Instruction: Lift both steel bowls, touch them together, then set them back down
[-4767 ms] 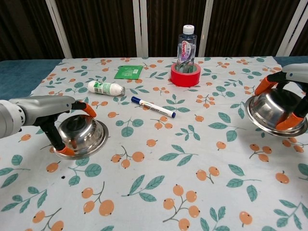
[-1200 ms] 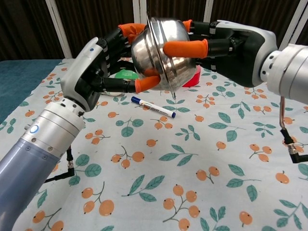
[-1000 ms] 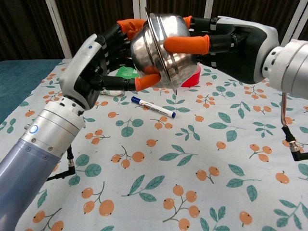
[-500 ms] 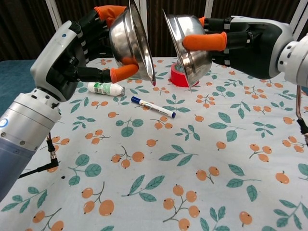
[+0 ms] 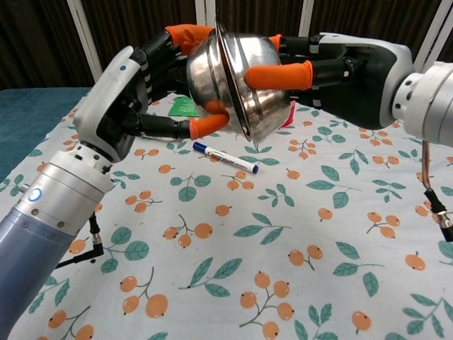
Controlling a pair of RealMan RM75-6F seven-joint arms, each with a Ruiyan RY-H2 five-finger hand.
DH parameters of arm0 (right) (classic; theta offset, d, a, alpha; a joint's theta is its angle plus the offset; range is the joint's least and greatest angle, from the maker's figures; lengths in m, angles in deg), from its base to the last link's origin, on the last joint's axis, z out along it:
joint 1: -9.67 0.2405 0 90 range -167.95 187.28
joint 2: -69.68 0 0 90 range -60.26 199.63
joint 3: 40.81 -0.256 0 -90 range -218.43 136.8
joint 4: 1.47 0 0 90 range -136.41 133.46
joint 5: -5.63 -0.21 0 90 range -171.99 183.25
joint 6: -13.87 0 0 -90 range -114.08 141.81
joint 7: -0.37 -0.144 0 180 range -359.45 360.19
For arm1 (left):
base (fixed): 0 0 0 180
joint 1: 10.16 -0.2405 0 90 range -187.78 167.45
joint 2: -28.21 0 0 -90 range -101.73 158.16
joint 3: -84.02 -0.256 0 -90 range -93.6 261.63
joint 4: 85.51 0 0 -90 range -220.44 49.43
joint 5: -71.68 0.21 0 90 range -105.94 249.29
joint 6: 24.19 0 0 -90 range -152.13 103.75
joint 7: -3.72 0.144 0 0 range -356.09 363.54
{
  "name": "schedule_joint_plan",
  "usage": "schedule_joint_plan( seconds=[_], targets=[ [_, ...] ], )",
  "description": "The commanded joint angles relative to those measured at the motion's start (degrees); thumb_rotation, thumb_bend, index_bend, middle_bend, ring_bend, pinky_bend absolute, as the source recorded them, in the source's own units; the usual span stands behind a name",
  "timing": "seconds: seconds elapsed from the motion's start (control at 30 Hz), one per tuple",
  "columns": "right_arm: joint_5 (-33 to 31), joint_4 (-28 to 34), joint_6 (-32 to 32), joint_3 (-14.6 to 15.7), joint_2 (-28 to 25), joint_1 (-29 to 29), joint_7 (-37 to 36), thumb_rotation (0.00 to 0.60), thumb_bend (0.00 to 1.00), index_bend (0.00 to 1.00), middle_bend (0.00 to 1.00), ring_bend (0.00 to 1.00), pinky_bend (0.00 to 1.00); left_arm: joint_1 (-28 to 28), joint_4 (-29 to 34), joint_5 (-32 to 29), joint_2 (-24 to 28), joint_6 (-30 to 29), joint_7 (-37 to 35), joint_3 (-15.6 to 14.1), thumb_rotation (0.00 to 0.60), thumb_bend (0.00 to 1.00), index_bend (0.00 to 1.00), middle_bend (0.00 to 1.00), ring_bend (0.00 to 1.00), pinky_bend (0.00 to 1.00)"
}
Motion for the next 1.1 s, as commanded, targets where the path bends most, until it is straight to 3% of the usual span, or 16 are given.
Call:
schedule_joint_plan(
  seconds=[0.03, 0.27, 0.5, 0.67, 0.77, 0.93, 1.1],
  targets=[
    [0.04, 0.38, -0.03, -0.08, -0.16, 0.01, 0.23, 0.600, 0.07, 0.43, 0.27, 0.40, 0.02, 0.24, -1.11, 0.24, -0.67, -0.25, 0.01, -0.16, 0.600, 0.04, 0.36, 0.22, 0.20, 0.39],
    [-0.61, -0.39, 0.56, -1.79, -3.18, -1.16, -1.87, 0.600, 0.07, 0.43, 0.27, 0.40, 0.02, 0.01, 1.43, 0.97, 3.22, -3.43, 1.70, 1.46, 0.600, 0.04, 0.37, 0.22, 0.20, 0.39],
    [0.97, -3.54, 2.01, -2.37, -6.45, -2.14, -0.16, 0.600, 0.07, 0.44, 0.28, 0.40, 0.02, -2.23, 14.41, -0.80, 13.90, -1.45, 18.00, 2.22, 0.600, 0.04, 0.37, 0.24, 0.20, 0.39],
    [5.17, -7.10, 6.55, -1.82, -9.62, -3.41, 7.54, 0.600, 0.07, 0.45, 0.28, 0.40, 0.02, -6.08, 37.78, -12.54, 31.13, 9.21, 47.46, 2.13, 0.600, 0.03, 0.40, 0.26, 0.20, 0.39],
    [8.14, -8.67, 8.86, -1.01, -11.36, -3.71, 14.16, 0.600, 0.07, 0.46, 0.28, 0.40, 0.02, -7.23, 49.38, -24.22, 38.89, 12.91, 65.09, 2.77, 0.600, 0.03, 0.41, 0.27, 0.20, 0.39],
    [12.56, -9.79, 9.75, 1.70, -13.94, -3.48, 26.75, 0.600, 0.07, 0.46, 0.29, 0.40, 0.02, -6.43, 61.80, -40.09, 45.27, 10.93, 86.02, 4.16, 0.600, 0.03, 0.42, 0.28, 0.20, 0.39],
    [14.88, -9.21, 8.63, 4.90, -13.80, -2.94, 37.27, 0.600, 0.07, 0.46, 0.29, 0.40, 0.02, -3.81, 68.50, -55.99, 47.52, 7.80, 97.40, 5.38, 0.600, 0.03, 0.40, 0.29, 0.20, 0.39]
  ],
)
